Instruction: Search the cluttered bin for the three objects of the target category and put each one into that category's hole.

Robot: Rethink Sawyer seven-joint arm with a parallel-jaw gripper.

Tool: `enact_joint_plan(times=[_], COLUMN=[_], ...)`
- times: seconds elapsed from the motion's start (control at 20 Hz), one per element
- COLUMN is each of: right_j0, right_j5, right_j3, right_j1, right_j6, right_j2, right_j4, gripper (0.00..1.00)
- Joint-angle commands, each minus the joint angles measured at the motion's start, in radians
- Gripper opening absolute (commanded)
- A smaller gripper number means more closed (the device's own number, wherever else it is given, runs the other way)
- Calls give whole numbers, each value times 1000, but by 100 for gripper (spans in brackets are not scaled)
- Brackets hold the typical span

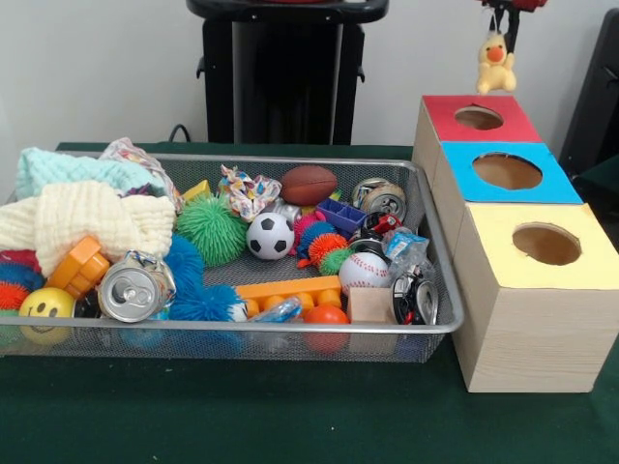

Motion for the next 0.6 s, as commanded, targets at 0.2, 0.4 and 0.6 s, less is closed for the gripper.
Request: enact_joint_plan(times=[0.2,0.4,0.6], right_j0=[-8,-23,-25], right_j5=[-122,-172,-207], right_j3=[1,13,20], right_j1=[111,141,163], right_j6=[110,107,108], right_j2=[47,59,64], right_j4=[-2,-9,-9], gripper=[0,0,0])
